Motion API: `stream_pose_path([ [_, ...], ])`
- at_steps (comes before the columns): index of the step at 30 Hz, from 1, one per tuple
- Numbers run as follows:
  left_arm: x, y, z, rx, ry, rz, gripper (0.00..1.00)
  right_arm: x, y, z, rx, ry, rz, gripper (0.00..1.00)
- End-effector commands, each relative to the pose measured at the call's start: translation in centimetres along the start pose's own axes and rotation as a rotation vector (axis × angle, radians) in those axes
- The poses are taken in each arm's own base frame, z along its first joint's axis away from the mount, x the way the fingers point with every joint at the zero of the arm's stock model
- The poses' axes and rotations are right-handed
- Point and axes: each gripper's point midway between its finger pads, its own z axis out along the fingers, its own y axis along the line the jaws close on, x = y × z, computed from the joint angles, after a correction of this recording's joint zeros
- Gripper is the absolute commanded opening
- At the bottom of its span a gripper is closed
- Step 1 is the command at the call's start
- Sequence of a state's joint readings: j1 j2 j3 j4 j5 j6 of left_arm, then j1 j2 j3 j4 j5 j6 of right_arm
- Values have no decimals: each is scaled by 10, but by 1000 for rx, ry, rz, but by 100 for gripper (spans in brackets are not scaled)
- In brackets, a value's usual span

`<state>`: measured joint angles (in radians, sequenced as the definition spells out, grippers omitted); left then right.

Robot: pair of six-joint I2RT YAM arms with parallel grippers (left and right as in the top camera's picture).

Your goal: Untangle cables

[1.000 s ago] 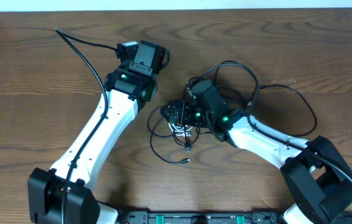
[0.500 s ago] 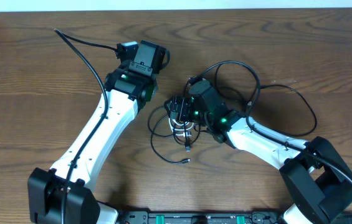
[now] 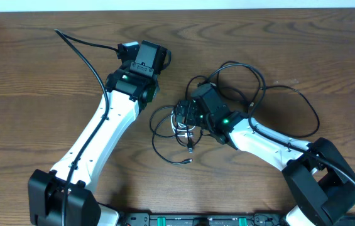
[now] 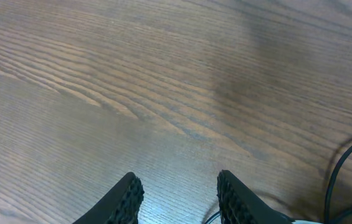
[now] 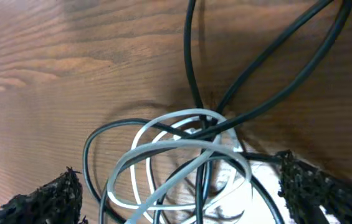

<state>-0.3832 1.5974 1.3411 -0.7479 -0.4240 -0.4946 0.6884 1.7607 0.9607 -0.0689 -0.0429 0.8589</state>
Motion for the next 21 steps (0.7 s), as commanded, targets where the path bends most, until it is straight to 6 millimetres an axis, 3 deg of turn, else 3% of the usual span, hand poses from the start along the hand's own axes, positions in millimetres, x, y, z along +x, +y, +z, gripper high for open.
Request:
stream_pose_path([
  [1,1,1,4,-8,6,-3,40,-11,-3,1,20,-46,6,99],
  [7,1,1,4,-9,6,-3,40,-13,9,1,-34,-49,-18,99],
  [21,1,1,4,-9,7,-3,40,-6,14,1,-86,-1,-290,99],
])
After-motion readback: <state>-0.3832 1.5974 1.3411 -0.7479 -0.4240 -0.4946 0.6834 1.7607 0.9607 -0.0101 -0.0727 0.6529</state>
